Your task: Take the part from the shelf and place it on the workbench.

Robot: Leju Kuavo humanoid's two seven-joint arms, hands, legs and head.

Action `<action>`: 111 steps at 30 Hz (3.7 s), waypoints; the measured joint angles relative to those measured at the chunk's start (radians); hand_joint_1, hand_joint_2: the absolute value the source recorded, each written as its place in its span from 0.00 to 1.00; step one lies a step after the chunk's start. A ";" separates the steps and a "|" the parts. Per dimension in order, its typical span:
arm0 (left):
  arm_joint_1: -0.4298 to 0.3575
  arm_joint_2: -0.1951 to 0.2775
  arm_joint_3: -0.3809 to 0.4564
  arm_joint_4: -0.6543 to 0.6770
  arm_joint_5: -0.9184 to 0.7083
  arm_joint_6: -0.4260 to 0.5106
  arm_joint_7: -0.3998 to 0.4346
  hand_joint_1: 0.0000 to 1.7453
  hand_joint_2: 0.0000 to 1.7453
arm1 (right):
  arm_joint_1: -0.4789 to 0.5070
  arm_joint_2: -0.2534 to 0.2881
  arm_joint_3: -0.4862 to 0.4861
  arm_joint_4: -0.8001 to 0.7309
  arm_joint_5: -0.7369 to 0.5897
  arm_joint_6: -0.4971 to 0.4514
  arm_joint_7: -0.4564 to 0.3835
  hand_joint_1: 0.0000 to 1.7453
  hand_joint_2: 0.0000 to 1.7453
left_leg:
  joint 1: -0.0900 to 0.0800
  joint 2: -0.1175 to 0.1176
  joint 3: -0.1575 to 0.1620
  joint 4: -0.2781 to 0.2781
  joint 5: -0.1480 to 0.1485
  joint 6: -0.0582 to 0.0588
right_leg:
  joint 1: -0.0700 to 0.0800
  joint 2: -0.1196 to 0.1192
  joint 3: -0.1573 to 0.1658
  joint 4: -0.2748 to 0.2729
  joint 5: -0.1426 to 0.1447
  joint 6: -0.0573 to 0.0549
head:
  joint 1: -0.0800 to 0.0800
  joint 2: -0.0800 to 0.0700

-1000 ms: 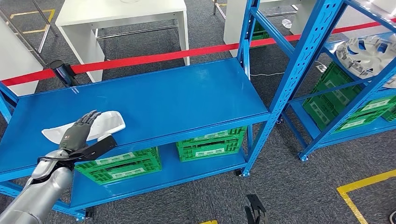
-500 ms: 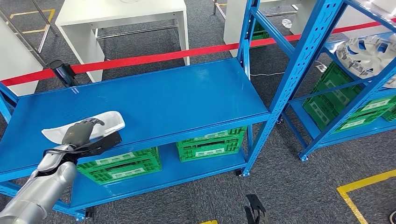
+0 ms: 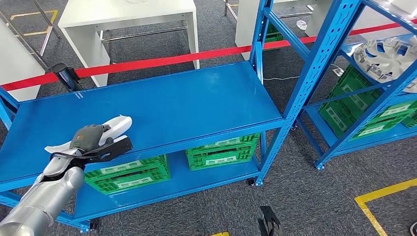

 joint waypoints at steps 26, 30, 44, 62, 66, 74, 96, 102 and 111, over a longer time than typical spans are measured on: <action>0.054 -0.045 0.128 -0.122 0.401 0.141 -0.342 1.00 1.00 | 0.001 0.001 -0.003 0.000 -0.004 -0.008 -0.017 0.00 0.00 | 0.000 -0.001 -0.001 0.001 0.000 0.000 | -0.001 0.000 -0.001 0.000 0.000 0.000 | 0.000 0.000; 0.145 -0.035 0.248 -0.439 0.547 0.148 -0.298 1.00 1.00 | 0.006 -0.002 -0.005 0.000 -0.004 -0.011 -0.031 0.00 0.00 | -0.002 0.001 -0.001 0.002 -0.003 0.002 | -0.001 0.004 -0.001 0.000 0.000 0.001 | 0.000 0.000; 0.548 -0.027 0.400 -1.317 0.882 -0.099 -0.317 1.00 1.00 | 0.017 -0.028 -0.020 0.000 -0.015 -0.009 -0.049 0.00 0.00 | 0.000 0.006 0.012 0.003 -0.018 0.033 | -0.003 0.003 0.014 0.012 -0.035 0.032 | 0.001 0.000; 0.829 -0.065 0.478 -1.453 1.115 -0.423 -0.374 1.00 1.00 | 0.030 -0.011 -0.085 0.000 -0.095 -0.065 -0.001 0.00 0.00 | 0.012 0.010 -0.069 0.175 -0.138 -0.031 | -0.004 -0.002 0.005 0.003 0.005 -0.019 | -0.001 0.000; 0.875 -0.065 0.498 -1.467 1.146 -0.454 -0.362 1.00 1.00 | 0.034 0.005 -0.100 0.000 -0.091 -0.051 -0.018 0.00 0.00 | 0.013 0.011 -0.066 0.304 -0.190 -0.035 | -0.002 -0.007 -0.033 0.004 0.034 -0.018 | -0.001 0.000; 0.914 -0.062 0.519 -1.511 1.134 -0.474 -0.305 1.00 1.00 | 0.034 0.040 -0.101 0.000 -0.071 -0.055 0.021 0.00 0.00 | 0.002 0.013 0.157 -0.018 -0.132 0.006 | -0.003 -0.010 -0.064 0.000 0.088 0.019 | -0.002 0.000; 0.880 -0.060 0.511 -1.448 1.114 -0.524 -0.300 1.00 1.00 | 0.026 0.076 -0.119 -0.005 -0.070 -0.033 -0.082 0.00 0.00 | 0.017 0.017 -0.046 0.277 -0.198 -0.030 | 0.001 -0.014 -0.023 -0.011 0.045 -0.018 | -0.002 0.000; 0.939 -0.072 0.543 -1.489 1.087 -0.474 -0.342 1.00 1.00 | 0.027 0.041 -0.088 -0.009 0.008 0.005 -0.147 0.00 0.00 | 0.010 0.014 0.191 0.006 -0.163 -0.012 | 0.002 -0.012 -0.087 0.002 0.106 0.009 | -0.002 0.000; 0.909 -0.142 0.570 -1.442 1.037 -0.482 -0.344 1.00 1.00 | 0.026 0.006 -0.100 -0.010 -0.087 -0.053 -0.036 0.00 0.00 | 0.004 0.020 0.078 -0.014 -0.064 0.045 | -0.001 -0.006 -0.147 0.259 -0.086 0.046 | -0.002 0.000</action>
